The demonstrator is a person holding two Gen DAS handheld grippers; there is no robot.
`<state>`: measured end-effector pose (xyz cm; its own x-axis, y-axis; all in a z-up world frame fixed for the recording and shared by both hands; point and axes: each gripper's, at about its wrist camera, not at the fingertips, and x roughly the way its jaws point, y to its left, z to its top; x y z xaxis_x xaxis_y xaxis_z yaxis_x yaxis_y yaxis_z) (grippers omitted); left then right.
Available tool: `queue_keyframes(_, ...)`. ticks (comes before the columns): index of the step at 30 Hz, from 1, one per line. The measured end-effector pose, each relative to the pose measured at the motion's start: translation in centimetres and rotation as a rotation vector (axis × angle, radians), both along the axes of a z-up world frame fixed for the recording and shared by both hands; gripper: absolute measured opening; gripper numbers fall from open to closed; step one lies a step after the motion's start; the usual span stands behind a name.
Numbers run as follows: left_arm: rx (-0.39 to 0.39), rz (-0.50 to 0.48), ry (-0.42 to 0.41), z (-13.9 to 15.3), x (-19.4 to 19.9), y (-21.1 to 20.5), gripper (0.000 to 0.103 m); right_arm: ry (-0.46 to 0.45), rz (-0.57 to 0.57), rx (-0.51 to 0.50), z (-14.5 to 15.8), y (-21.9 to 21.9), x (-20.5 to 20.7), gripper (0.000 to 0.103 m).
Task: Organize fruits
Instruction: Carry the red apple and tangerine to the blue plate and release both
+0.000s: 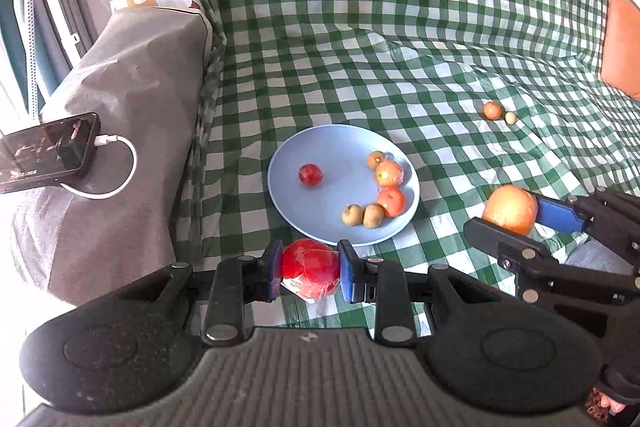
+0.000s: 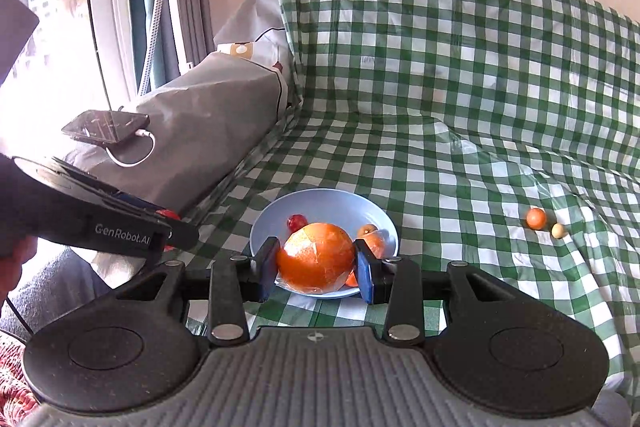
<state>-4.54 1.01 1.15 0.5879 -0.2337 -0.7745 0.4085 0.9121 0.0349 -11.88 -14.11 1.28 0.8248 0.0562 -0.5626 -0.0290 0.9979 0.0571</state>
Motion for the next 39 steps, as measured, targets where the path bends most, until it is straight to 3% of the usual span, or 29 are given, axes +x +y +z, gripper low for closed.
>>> queue_keyframes(7, -0.012, 0.008, 0.002, 0.0, 0.5, 0.3, 0.032, 0.011, 0.021, -0.029, -0.3, 0.0, 0.6, 0.041)
queue_keyframes(39, 0.031, -0.003, 0.049, -1.5, 3.5, -1.7, 0.032, 0.059, -0.015, 0.018, -2.5, -1.8, 2.9, 0.041)
